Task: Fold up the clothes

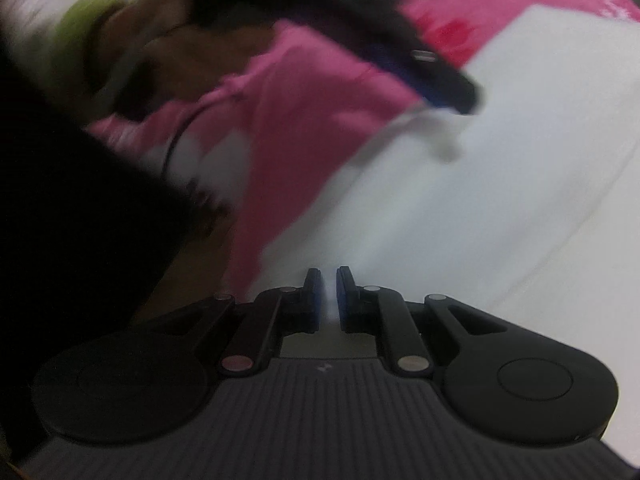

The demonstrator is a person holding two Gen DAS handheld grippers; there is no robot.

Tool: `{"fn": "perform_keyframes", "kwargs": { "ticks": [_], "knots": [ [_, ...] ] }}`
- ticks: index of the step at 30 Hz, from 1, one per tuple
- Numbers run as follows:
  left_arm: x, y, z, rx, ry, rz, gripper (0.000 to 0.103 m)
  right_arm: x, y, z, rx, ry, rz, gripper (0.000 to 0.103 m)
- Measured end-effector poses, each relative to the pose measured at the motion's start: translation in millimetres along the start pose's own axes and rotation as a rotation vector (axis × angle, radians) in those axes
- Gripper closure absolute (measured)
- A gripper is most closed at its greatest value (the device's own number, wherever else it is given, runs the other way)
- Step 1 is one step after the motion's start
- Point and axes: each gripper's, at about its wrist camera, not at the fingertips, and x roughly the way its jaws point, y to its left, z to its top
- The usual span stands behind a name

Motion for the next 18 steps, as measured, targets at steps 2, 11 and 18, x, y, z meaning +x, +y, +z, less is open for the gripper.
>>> {"fn": "perform_keyframes", "kwargs": {
  "ticks": [2,11,18],
  "knots": [
    [-19.4,13.6,8.2,0.004,0.016,0.006,0.067,-4.2,1.5,-1.5,-0.005,0.044,0.032,0.094],
    [-79.4,13.0,45.1,0.032,-0.025,0.051,0.064,-76.5,-45.1,32.4,0.061,-0.028,-0.106,0.094],
    [-55.2,31.2,84.5,0.066,-0.135,0.163,0.064,-52.5,-94.2,39.0,0.24,-0.273,-0.193,0.094]
  ]
}}
